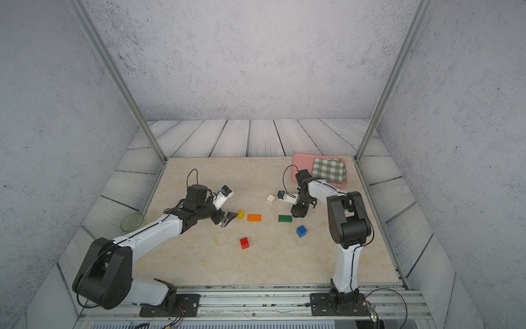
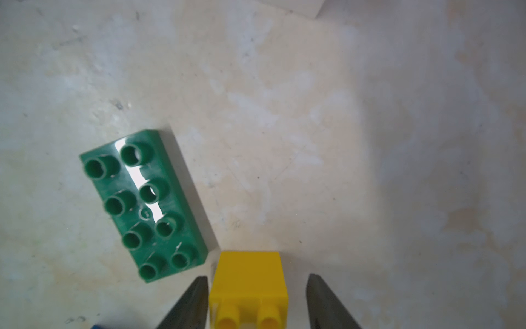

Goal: Assemble a fork with lego
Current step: Pick up the lego brick from the center of the board, then assemble the lego brick with the lego brick.

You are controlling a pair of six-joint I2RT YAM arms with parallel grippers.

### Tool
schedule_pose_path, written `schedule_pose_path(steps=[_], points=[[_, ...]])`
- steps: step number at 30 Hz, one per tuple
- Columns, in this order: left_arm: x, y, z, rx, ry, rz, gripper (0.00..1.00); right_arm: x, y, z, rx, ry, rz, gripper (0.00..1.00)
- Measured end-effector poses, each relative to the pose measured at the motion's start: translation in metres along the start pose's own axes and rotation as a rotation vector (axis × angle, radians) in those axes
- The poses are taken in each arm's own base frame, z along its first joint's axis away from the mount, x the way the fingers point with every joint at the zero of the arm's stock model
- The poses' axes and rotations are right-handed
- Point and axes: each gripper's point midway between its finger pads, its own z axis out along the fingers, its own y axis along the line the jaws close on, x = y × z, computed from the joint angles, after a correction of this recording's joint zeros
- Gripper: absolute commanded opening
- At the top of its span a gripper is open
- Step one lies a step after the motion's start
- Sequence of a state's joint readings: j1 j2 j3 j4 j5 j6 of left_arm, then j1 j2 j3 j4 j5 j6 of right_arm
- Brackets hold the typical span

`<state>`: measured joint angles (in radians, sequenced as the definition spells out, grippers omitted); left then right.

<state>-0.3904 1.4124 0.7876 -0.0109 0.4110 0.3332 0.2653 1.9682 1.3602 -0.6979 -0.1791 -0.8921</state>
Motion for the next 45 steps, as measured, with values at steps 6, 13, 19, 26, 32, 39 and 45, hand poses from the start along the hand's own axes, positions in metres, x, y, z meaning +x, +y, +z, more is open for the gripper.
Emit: schedule_pose_path(steps=[6,13,19,26,32,39,45], points=[[0.003,0.0,0.002,0.003,0.009,-0.004,0.98,0.0,0.001,0.0,-0.003,0.0,0.003,0.34],[0.003,0.0,0.003,0.005,0.011,-0.005,0.98,0.0,0.002,-0.001,-0.007,0.001,0.002,0.1],[-0.006,0.002,0.001,0.001,0.0,0.001,0.98,-0.003,0.007,-0.009,-0.013,-0.007,-0.005,0.0],[-0.038,0.007,-0.018,-0.028,-0.077,0.034,0.98,-0.025,0.016,-0.046,0.043,-0.06,-0.069,0.0],[-0.04,0.004,-0.027,-0.027,-0.076,0.044,0.98,-0.03,0.032,-0.043,0.023,-0.064,-0.118,0.0],[-0.035,-0.001,-0.033,-0.019,-0.059,0.05,0.98,-0.03,0.05,-0.032,-0.016,-0.049,-0.156,0.0],[-0.026,-0.005,-0.034,-0.012,-0.041,0.043,0.98,-0.029,0.056,-0.027,-0.027,-0.045,-0.175,0.0]])
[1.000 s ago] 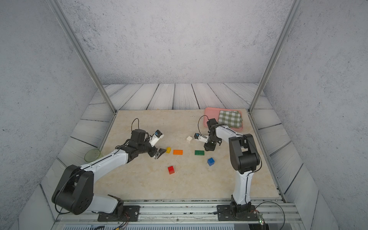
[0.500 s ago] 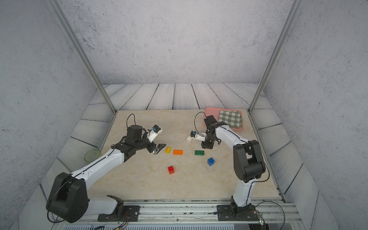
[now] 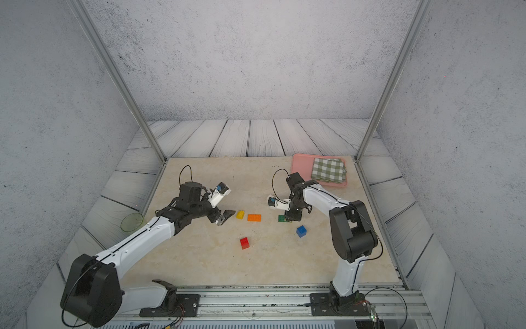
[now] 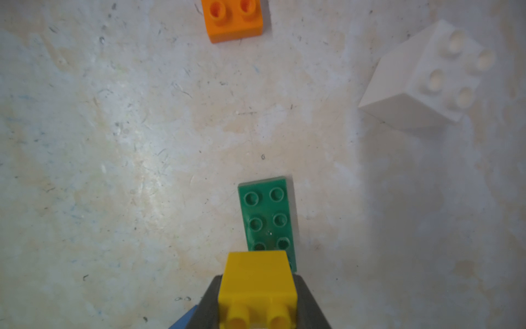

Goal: Assemble a fork with lego
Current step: Assemble the lego brick with the lego brick.

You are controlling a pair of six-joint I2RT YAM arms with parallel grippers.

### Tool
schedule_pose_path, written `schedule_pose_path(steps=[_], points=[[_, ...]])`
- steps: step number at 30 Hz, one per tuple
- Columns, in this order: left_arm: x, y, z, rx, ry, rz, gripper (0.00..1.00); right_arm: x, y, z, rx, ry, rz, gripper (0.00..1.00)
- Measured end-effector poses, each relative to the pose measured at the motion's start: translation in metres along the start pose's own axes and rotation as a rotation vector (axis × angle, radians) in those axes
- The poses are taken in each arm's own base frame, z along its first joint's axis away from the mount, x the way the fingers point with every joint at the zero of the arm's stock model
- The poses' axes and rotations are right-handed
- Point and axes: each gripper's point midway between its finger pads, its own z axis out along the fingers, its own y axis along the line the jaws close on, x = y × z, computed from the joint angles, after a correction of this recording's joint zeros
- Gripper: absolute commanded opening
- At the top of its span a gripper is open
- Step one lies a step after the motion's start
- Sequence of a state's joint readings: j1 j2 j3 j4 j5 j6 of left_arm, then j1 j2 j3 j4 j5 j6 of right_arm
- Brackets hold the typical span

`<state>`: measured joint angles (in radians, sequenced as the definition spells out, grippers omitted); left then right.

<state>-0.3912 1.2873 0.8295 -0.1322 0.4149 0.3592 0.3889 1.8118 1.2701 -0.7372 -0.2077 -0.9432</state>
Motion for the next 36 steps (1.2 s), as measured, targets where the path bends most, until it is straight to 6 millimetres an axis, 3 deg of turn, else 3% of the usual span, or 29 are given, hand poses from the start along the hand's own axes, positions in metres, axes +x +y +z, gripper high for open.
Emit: schedule_pose_path(steps=[36], points=[[0.001,0.001,0.001,-0.004,0.005,0.0,0.98,0.007,-0.006,0.017,0.054,0.018,-0.077,0.0]])
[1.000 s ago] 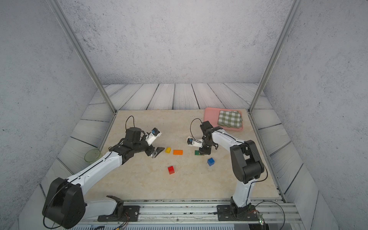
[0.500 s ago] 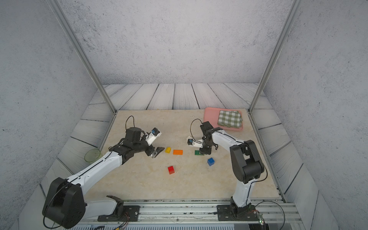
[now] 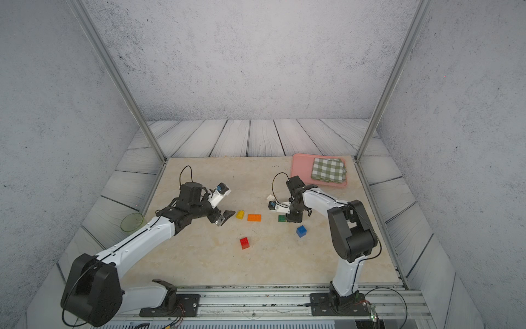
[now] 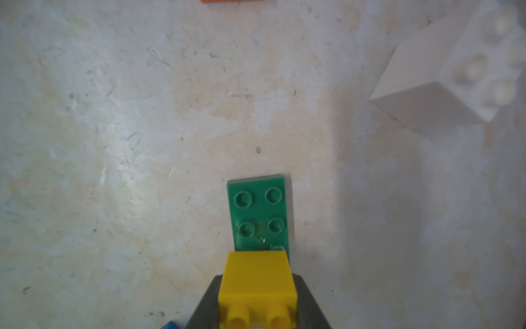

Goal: Assemble a fork with lego
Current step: Assemble the lego brick with the lego brick.

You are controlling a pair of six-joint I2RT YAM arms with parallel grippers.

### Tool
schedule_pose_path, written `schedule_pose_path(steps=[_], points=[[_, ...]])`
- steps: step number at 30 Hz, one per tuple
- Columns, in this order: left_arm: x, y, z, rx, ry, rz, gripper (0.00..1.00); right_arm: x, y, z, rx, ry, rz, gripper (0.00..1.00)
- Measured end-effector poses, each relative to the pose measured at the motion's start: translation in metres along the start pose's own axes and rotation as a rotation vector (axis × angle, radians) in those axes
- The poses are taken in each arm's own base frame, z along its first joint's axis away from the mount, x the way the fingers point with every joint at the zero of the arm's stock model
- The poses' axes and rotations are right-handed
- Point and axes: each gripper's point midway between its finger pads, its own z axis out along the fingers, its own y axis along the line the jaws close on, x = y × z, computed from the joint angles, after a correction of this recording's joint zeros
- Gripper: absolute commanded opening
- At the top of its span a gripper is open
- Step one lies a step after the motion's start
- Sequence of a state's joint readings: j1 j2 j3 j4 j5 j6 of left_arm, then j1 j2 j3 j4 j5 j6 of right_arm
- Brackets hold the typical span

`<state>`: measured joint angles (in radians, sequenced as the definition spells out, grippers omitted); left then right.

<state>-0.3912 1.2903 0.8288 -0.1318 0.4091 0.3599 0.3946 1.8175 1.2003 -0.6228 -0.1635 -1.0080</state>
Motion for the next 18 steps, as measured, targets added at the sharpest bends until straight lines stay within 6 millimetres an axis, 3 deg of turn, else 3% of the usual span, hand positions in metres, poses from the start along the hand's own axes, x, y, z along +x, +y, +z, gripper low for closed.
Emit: schedule_pose_path(steps=[18], points=[[0.0009,0.0008,0.0005,-0.004,0.004,0.007,0.98,-0.0013,-0.0064,0.0064,0.013,0.01,-0.032,0.0]])
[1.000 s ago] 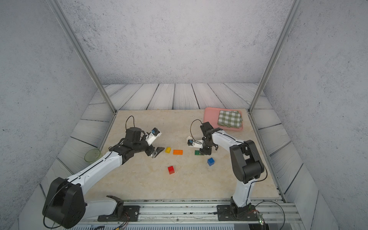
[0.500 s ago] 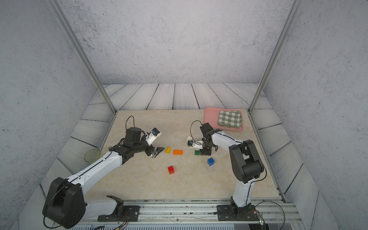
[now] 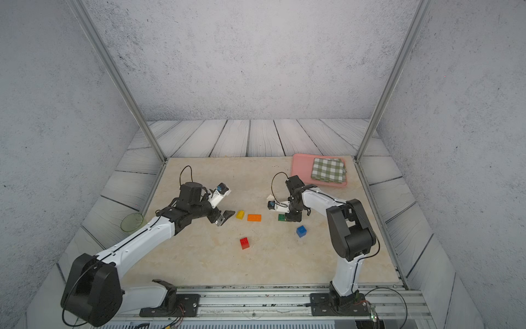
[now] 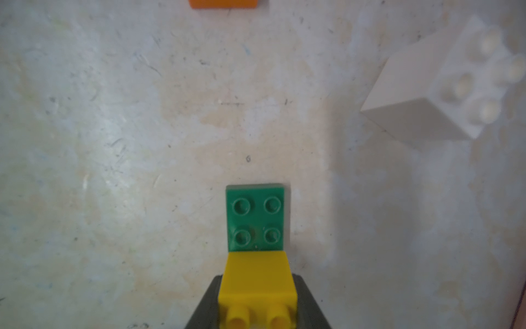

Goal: Assemble a fork with lego
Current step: Assemble the lego brick with the lego brick.

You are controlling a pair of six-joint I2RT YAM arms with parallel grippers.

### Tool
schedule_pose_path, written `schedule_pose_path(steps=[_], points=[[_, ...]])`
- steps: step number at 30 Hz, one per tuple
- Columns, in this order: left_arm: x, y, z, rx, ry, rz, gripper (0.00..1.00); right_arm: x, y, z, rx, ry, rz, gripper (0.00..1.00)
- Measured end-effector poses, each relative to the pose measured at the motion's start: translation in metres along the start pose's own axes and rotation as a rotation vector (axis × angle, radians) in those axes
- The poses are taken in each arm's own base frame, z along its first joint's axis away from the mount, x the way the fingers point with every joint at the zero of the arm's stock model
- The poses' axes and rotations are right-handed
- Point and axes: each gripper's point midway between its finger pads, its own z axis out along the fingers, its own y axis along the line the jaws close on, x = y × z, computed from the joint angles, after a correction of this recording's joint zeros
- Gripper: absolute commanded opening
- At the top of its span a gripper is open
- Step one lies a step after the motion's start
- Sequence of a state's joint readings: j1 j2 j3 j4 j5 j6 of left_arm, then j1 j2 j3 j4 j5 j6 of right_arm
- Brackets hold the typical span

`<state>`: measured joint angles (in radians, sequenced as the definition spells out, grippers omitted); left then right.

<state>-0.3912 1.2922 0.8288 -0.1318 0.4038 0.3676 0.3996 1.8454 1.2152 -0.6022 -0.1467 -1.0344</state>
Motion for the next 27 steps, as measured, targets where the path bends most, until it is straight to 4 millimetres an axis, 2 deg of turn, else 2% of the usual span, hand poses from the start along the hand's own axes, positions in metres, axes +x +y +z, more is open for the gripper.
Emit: schedule_pose_path(steps=[10,27], points=[[0.003,-0.0005,0.0009,0.0,0.006,0.005,0.98,-0.0011,-0.0003,0.0013,0.002,0.004,-0.026,0.0],[0.0084,0.0,0.0022,-0.008,0.017,0.002,0.98,-0.0035,0.0023,0.002,-0.013,-0.021,0.033,0.0]])
